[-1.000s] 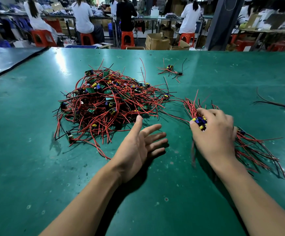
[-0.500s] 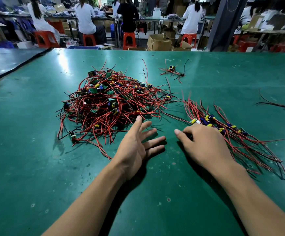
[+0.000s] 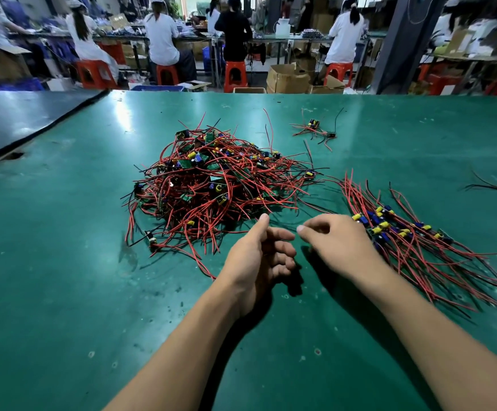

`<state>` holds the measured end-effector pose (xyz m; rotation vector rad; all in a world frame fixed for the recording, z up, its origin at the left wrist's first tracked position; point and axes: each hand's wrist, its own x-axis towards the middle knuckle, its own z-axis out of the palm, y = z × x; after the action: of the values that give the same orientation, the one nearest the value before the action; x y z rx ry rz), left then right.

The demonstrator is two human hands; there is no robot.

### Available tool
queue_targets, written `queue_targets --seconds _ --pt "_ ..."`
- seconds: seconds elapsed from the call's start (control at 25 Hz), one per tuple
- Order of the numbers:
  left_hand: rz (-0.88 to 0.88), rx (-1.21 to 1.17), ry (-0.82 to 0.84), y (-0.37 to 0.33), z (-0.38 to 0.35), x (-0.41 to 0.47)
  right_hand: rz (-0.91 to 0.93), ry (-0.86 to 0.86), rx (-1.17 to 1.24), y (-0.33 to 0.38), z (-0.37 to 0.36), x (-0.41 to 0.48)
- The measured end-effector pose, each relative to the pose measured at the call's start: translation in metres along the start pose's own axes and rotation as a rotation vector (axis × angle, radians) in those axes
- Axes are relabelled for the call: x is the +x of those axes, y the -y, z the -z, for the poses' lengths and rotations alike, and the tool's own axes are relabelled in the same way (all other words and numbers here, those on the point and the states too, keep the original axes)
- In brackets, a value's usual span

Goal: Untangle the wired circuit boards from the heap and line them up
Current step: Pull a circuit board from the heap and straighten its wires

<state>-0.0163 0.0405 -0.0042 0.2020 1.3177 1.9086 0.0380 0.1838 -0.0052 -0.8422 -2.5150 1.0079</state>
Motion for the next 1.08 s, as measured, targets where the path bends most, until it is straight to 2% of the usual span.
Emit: queue_targets --seconds 0.12,0.24,0.36,0.52,0.84,0.92,1.08 --pt "0.006 0.001 0.012 0.000 0.001 0.000 -0.095 0.078 -0.206 0.000 0.021 0.018" --pt "0.007 0.012 0.022 0.000 0.001 0.001 -0.057 -0.018 -0.204 -0.007 0.026 0.019" --pt "0.014 -0.010 0.033 0.001 0.002 0.003 0.040 -0.051 0.080 -0.001 0.007 0.015" --pt "0.020 -0.048 0.045 0.001 0.003 0.004 -0.203 0.064 0.816 0.022 -0.023 0.020" --pt "0.032 -0.087 0.026 -0.001 0.003 0.003 -0.209 -0.113 1.097 0.019 -0.023 0.010" --pt "0.024 -0.098 0.011 -0.002 0.001 0.002 -0.213 0.015 1.124 0.005 -0.010 -0.001" --pt "0.013 -0.150 -0.011 0.000 -0.002 0.000 -0.152 0.549 1.038 -0.016 0.026 -0.017"
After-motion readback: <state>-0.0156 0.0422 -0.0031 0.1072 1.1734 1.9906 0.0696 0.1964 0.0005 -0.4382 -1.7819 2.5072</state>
